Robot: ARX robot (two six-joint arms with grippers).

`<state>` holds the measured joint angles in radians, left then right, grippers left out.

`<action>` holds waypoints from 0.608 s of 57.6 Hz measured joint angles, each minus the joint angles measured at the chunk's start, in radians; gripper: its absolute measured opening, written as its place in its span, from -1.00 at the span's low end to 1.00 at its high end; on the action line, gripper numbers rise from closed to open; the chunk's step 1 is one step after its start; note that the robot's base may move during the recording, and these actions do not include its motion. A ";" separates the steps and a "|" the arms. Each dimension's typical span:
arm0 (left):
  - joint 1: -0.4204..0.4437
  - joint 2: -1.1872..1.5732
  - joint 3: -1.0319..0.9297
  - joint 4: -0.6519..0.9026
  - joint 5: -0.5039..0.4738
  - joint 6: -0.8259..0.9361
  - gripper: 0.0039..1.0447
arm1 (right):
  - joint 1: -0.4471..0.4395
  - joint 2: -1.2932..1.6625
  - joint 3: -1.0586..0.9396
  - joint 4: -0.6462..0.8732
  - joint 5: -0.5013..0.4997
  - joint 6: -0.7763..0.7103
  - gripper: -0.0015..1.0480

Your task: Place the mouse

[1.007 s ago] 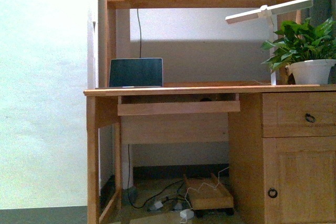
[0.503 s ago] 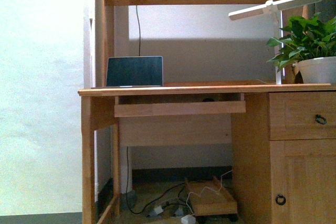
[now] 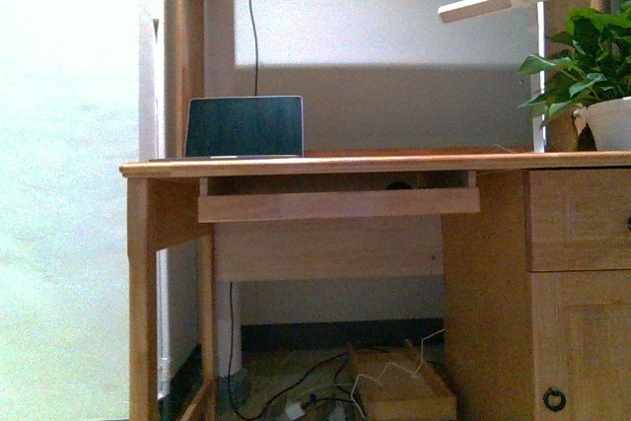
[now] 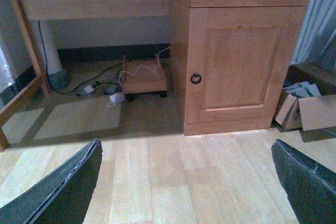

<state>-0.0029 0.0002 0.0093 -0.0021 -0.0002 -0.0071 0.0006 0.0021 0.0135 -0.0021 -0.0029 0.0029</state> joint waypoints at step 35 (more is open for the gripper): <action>0.000 0.000 0.000 0.000 0.000 0.000 0.86 | 0.000 0.000 0.000 0.000 0.004 0.000 0.86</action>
<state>-0.0029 -0.0002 0.0093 -0.0021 -0.0002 -0.0071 0.0006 0.0021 0.0135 -0.0021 0.0010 0.0029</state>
